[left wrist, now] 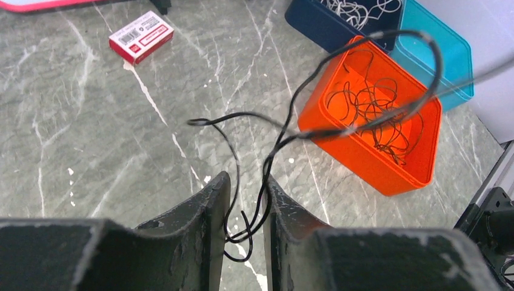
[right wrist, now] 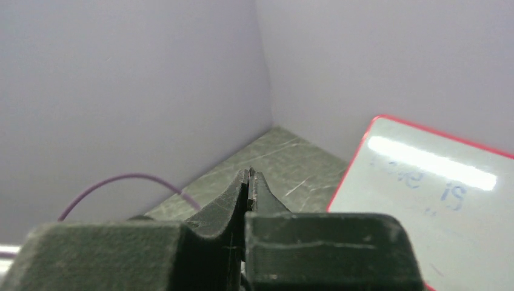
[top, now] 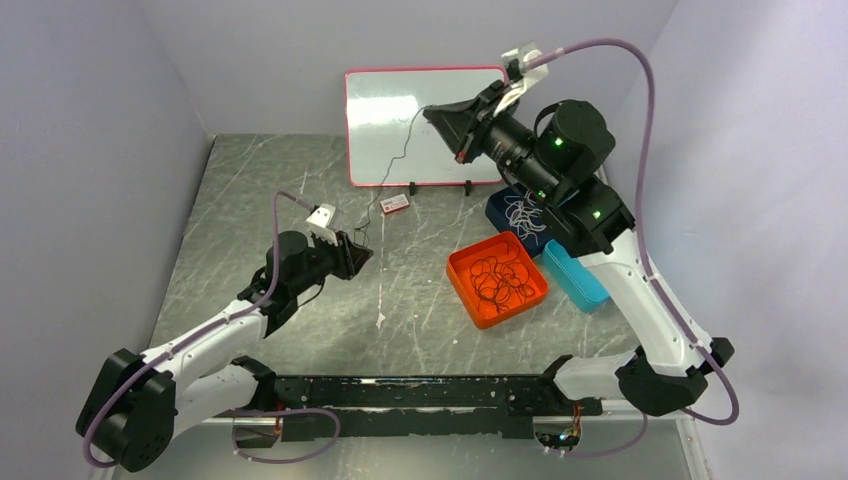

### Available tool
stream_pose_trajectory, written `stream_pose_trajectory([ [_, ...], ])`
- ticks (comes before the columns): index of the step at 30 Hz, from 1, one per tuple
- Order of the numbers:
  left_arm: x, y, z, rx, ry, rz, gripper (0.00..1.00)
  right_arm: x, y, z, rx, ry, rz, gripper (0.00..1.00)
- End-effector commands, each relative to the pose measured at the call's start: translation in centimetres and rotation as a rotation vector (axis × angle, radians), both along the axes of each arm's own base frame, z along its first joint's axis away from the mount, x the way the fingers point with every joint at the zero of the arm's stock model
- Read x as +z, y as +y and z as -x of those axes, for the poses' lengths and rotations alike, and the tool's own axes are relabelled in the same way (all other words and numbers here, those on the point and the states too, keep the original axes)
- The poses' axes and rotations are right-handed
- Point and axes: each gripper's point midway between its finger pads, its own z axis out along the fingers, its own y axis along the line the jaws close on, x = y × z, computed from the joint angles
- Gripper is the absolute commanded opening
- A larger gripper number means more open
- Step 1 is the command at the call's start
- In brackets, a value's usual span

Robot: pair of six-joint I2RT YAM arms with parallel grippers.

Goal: Untangle the cables

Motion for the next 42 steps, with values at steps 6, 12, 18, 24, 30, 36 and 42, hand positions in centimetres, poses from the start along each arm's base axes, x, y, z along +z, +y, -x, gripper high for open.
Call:
stream_pose_trajectory([
  [6, -1.1, 1.2, 0.1, 0.052, 0.02, -0.018, 0.3, 4.6, -6.4, -1.0, -0.311, -0.088, -0.034, 0.0],
  [12, -1.7, 1.7, 0.3, 0.073, 0.034, -0.029, 0.3, 6.3, -10.3, -0.9, -0.473, -0.121, -0.08, 0.0],
  [18, -2.5, 2.0, 0.4, 0.083, 0.05, -0.039, 0.29, 7.9, -14.4, 0.2, -0.622, -0.167, -0.129, 0.0],
  [24, -3.2, 2.7, 0.0, 0.134, 0.073, -0.06, 0.27, 8.6, -17.7, 1.1, -0.742, -0.194, -0.148, 0.0],
  [30, -4.0, 3.6, -0.6, 0.217, 0.128, -0.072, 0.27, 8.7, -20.1, 1.9, -0.828, -0.212, -0.15, 0.0],
  [36, -5.7, 5.7, -1.3, 0.366, 0.21, -0.115, 0.26, 9.0, -22.9, 3.0, -0.93, -0.226, -0.152, 0.0],
  [42, -6.8, 7.2, -1.8, 0.469, 0.28, -0.121, 0.25, 9.1, -25.5, 4.3, -1.022, -0.238, -0.164, 0.0],
])
